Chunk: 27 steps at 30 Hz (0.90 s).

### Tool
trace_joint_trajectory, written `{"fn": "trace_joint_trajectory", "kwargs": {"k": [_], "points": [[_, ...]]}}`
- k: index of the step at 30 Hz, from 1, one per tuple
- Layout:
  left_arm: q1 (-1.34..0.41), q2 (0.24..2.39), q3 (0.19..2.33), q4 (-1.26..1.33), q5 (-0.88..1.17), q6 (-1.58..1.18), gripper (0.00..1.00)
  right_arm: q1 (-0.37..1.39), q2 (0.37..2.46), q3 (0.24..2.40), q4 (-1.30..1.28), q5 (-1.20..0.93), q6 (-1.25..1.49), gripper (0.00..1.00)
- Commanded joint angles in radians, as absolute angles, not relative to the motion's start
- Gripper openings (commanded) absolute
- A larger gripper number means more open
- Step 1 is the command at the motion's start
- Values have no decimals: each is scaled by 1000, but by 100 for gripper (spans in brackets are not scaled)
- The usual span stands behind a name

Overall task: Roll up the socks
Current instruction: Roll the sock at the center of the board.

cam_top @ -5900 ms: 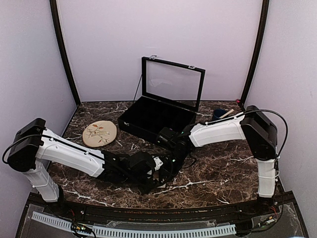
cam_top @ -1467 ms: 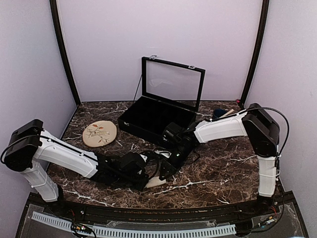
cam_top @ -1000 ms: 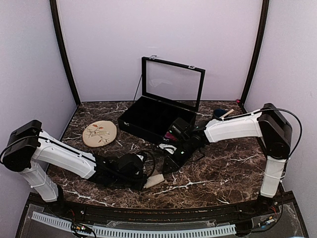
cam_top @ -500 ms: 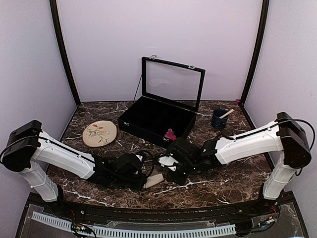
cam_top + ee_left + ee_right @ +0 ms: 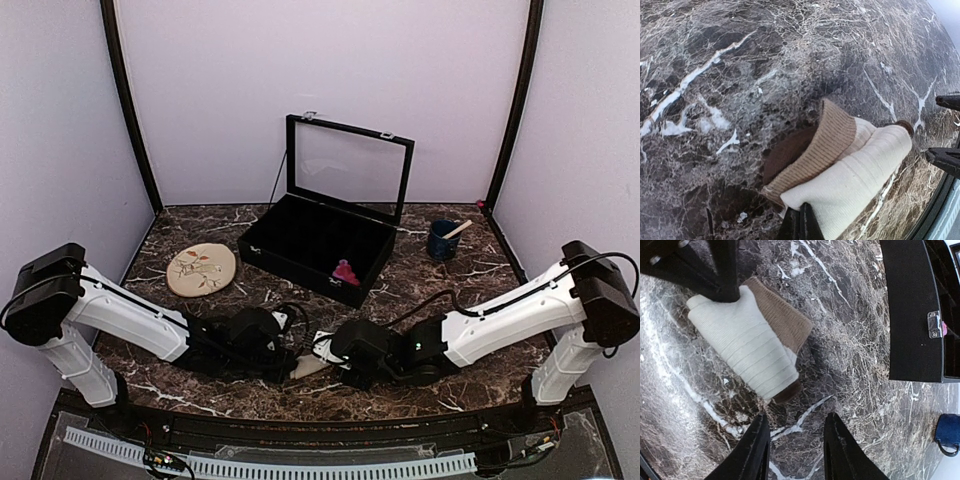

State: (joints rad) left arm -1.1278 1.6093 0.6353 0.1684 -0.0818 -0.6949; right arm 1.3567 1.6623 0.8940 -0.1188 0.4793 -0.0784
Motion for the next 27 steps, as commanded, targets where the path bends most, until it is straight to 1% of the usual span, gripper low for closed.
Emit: {"fn": "trace_joint_trajectory", "kwargs": {"k": [1,10,18,24,27], "points": [[-1098,1676,571,15,-26,-621,0,1398,1624,851,-65,580,-119,35],[-1041,1704,582,47,47,-513,0,1469,1665,844,-61,603,-172,40],[-1016,1768,641,30,100,-423,0,1485,1724,873,-33,605,-226,41],[-997,1801,669,12,116,-372,0,1483,1773,871,25,665,-284,46],[-990,1805,663,15,125,-364,0,1481,1799,869,43,682,-307,47]]}}
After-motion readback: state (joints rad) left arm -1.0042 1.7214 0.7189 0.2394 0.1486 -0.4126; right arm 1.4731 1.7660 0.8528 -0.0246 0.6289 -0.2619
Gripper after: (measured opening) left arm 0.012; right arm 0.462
